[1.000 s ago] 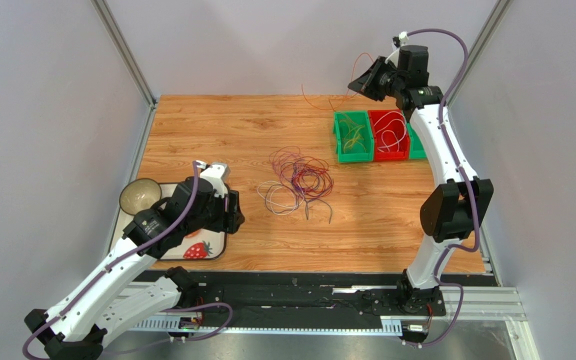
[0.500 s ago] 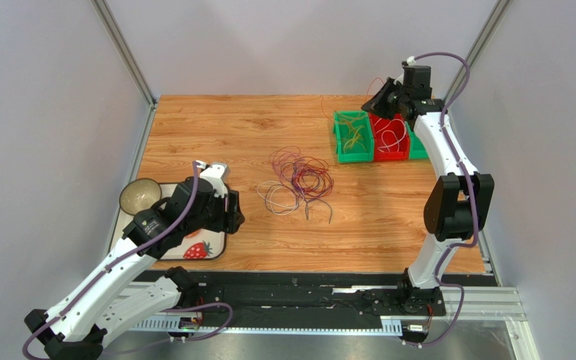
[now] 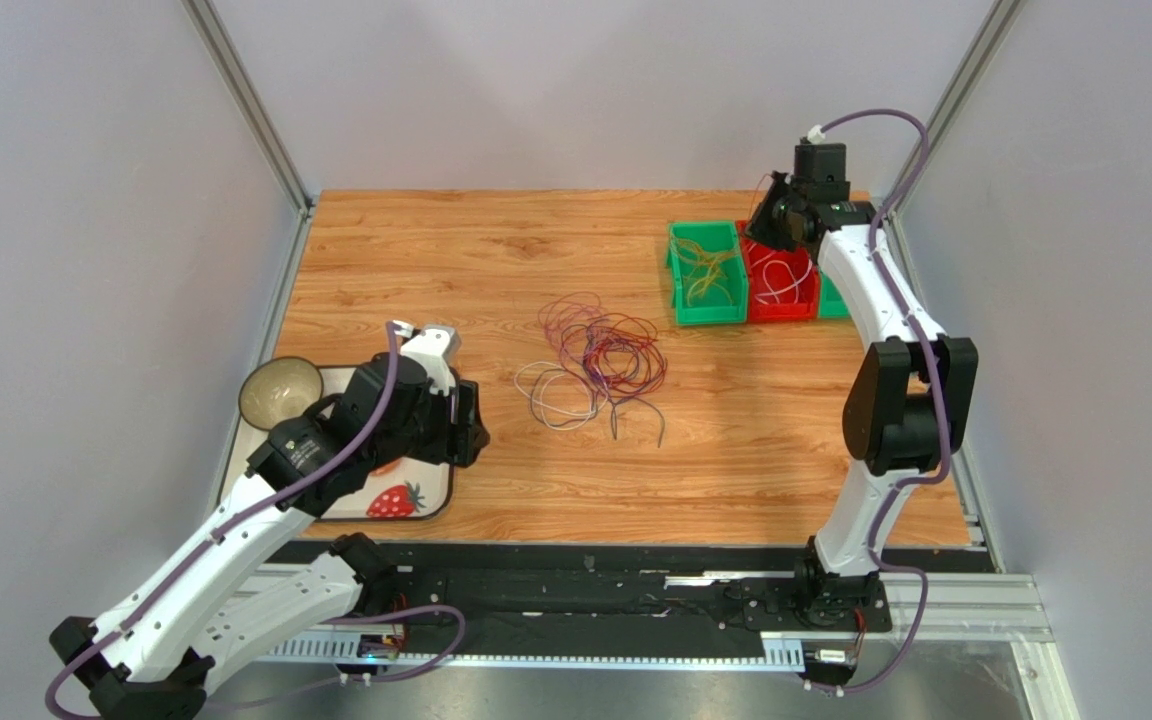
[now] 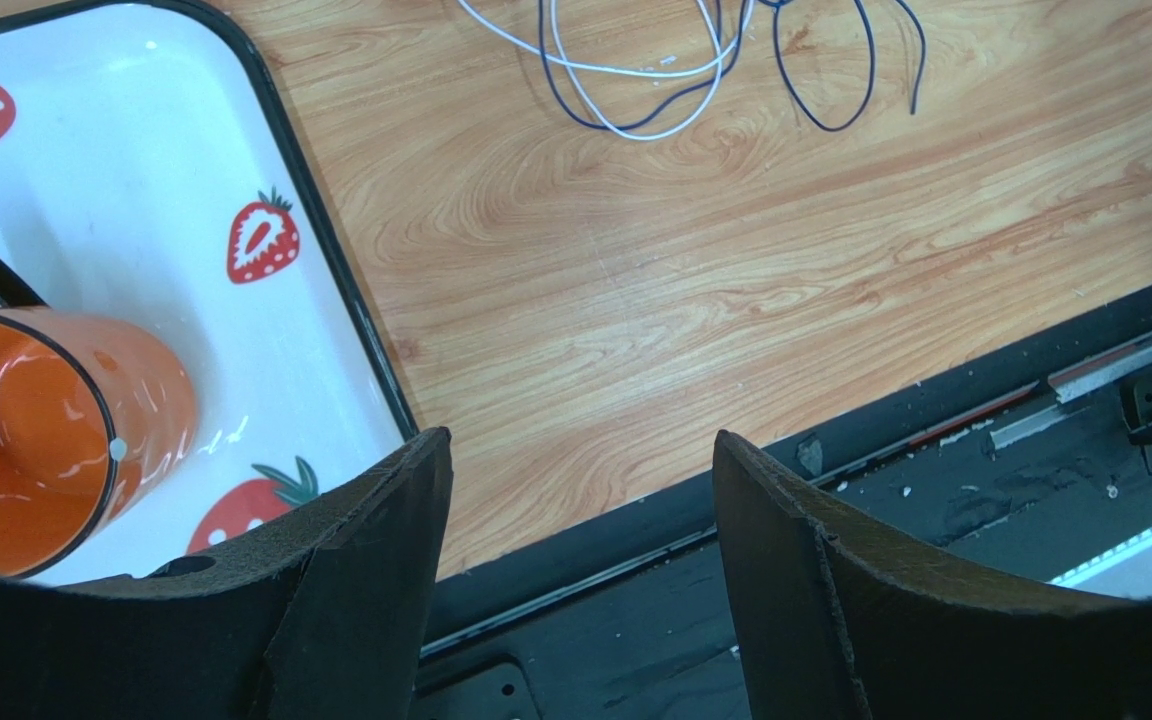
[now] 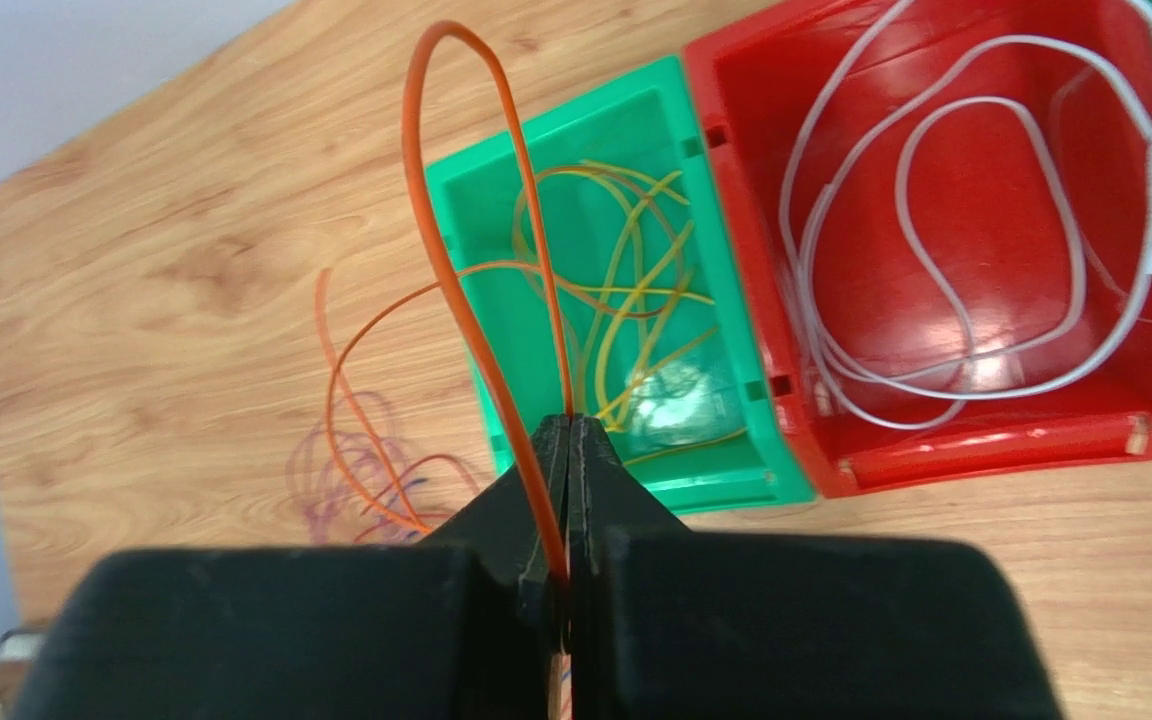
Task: Untangle the cables
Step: Place the cable in the bin.
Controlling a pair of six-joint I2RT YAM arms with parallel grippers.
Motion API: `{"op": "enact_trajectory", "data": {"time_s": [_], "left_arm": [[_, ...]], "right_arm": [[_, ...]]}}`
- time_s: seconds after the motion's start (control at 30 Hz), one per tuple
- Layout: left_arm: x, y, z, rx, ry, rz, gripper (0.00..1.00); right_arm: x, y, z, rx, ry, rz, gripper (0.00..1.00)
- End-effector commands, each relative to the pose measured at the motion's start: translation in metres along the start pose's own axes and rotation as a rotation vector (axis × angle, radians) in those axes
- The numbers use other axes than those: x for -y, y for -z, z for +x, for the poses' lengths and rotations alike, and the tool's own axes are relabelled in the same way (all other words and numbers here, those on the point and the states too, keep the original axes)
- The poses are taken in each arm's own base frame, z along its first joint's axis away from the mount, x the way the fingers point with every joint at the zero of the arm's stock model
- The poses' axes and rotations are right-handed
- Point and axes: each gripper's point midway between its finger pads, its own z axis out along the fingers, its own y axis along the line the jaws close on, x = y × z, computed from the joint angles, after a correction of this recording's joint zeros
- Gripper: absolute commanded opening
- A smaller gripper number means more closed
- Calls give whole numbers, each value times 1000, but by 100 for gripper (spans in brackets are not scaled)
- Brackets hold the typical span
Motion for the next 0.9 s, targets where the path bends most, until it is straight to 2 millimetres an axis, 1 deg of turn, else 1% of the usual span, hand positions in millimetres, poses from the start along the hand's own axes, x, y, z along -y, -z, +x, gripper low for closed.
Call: {"op": "enact_trajectory", "data": {"time_s": [0.0,0.07,0.1,0.13,0.17,0.2,0.23,0.27,0.3,0.33,0.37,0.4,0.43,0.47,0.5,0.53,0.57,0.6,0.63,0.67,0.73,0.77,0.8,0.83,0.87], "left_arm": [[-1,-1,-2,6,11,-10,72],[-1,-1,-2,6,10,-10,72],[-2,-2,-2,5,10,-12,72],[-2,-2,-2,4,10,-12,72],[-2,-3,-1,2,10,-15,72],[-2,-3,-1,2,10,-15,72],[-2,-3,-1,-1,11,-16,72],[-2,-3,-1,-3,10,-17,72],[-2,-4,-1,-5,9,-20,72],[-2,-3,-1,-5,11,-20,72],[-2,-3,-1,-4,11,-20,72],[-3,-4,-1,-5,11,-22,72],[-3,-4,-1,-5,11,-22,72],[-3,-4,-1,-7,12,-22,72],[-3,-4,0,-8,10,-23,72],[-2,-4,0,-9,9,-22,72],[-3,-5,0,-10,10,-25,72],[-3,-5,0,-10,10,-25,72],[-3,-5,0,-10,10,-25,72],[-3,-5,0,-12,10,-26,72],[-3,-5,0,-12,10,-26,72],[-3,-5,0,-12,10,-26,72],[-3,-5,0,-12,10,-26,72],[-3,-5,0,-14,9,-28,72],[-3,-5,0,-13,9,-27,72]], "right_arm": [[25,-6,-11,71,55,171,0],[31,-9,-13,89,50,221,0],[36,-13,-10,86,43,247,0],[35,-14,-9,89,45,262,0],[39,-13,-15,124,52,312,0],[41,-14,-13,130,58,343,0],[37,-16,-9,134,80,361,0],[42,-12,-16,178,90,423,0],[40,-11,-14,193,104,459,0],[42,-12,-13,210,112,494,0],[47,-10,-17,243,116,548,0],[42,-9,-16,258,122,566,0],[45,-13,-14,261,128,592,0],[47,-11,-17,286,126,626,0],[42,-11,-15,295,136,640,0],[43,-10,-16,315,136,667,0],[49,-10,-17,339,147,718,0],[44,-10,-14,348,160,727,0],[41,-10,-16,361,168,737,0],[45,-12,-15,378,185,778,0],[41,-14,-15,394,198,792,0],[43,-15,-16,402,202,812,0],[49,-20,-13,398,214,840,0],[49,-17,-20,419,203,856,0],[55,-12,-22,425,212,904,0]]}}
